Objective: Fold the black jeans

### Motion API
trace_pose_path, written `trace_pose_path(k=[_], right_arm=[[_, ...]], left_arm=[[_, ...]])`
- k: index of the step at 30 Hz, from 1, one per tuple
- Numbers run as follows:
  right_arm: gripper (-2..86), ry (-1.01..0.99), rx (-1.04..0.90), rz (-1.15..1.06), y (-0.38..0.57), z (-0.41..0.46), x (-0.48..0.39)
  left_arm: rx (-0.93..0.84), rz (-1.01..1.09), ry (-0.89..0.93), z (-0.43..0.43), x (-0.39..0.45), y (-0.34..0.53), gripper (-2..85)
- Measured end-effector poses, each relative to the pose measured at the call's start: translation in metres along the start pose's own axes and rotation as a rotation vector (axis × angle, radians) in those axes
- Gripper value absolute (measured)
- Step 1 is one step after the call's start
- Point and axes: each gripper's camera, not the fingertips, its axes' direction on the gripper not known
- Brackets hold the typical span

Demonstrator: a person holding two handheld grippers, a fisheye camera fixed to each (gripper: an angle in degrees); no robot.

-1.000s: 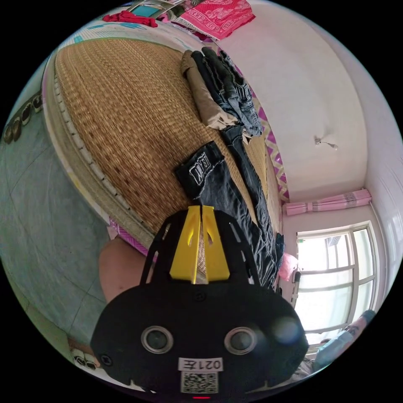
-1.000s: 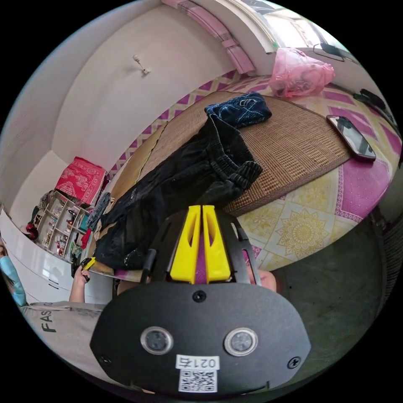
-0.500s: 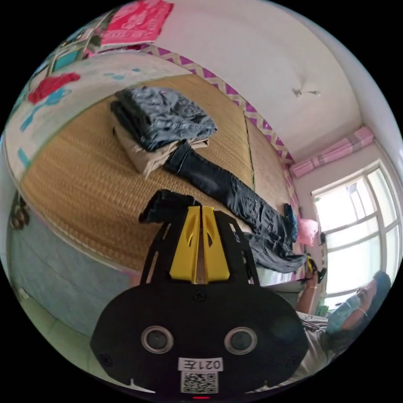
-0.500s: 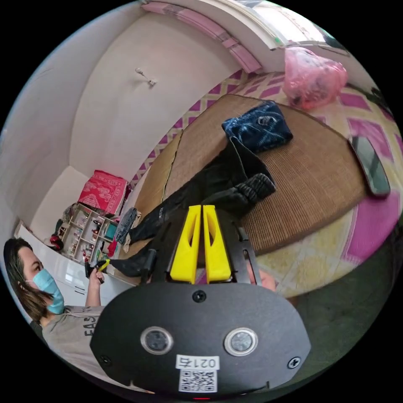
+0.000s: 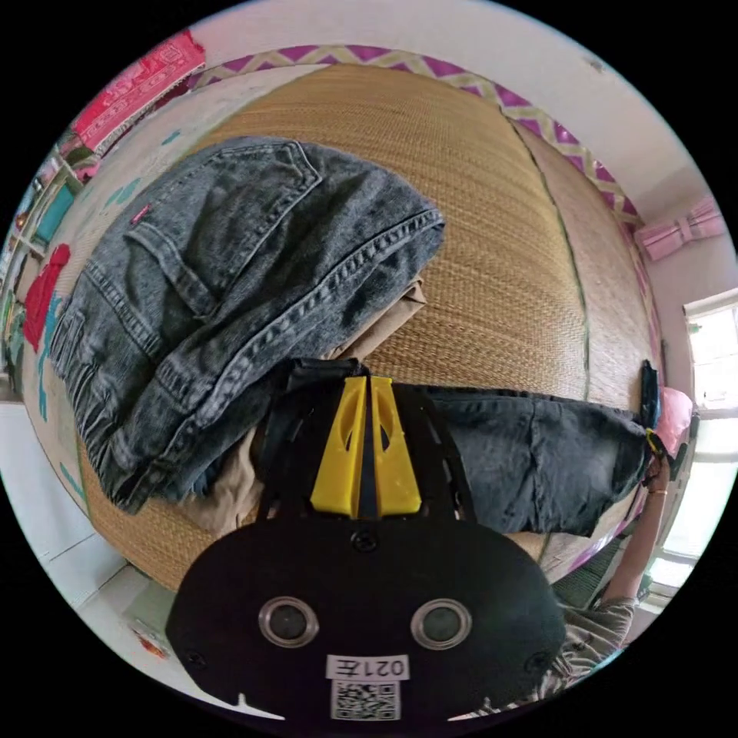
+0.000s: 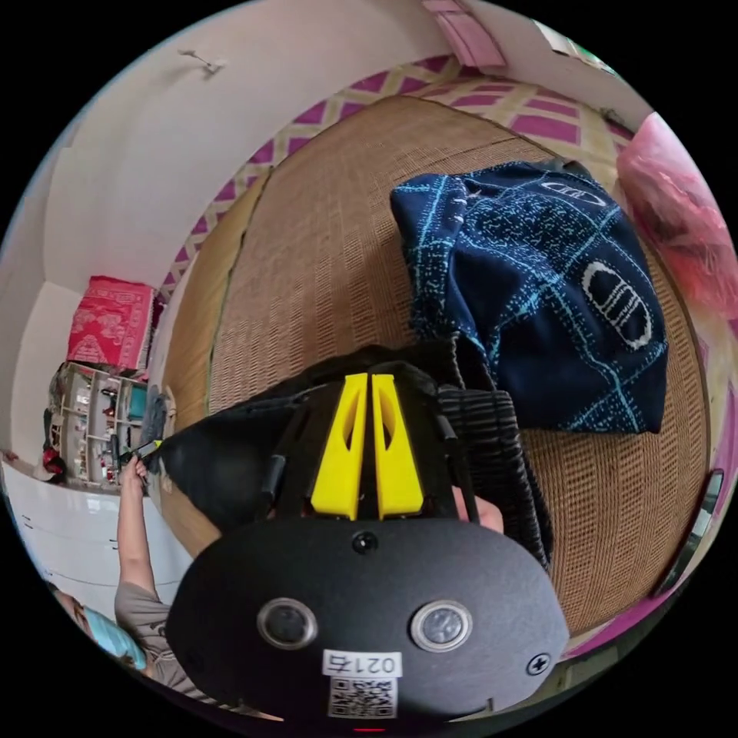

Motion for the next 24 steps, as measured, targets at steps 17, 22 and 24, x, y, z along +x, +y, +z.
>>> trace_pose_path(k=[17,22,24], right_arm=[[2.6,0.393,0.158,-0.740,0.389,0.110,-0.174],[1.1,0.629,0.124,-0.831,0.453,0.230,-0.189],[1.0,0.626,0.120,-0.815,0.464,0.237,-0.192]], left_arm=[[0.328,0.506,-0.079,-0.029,0.015,0.209,1.7],[0.430,0.370,-0.145,-0.025,-0.012,0.241,0.3],[0.439,0.247,-0.064,-0.028,-0.046,0.248,1.1]])
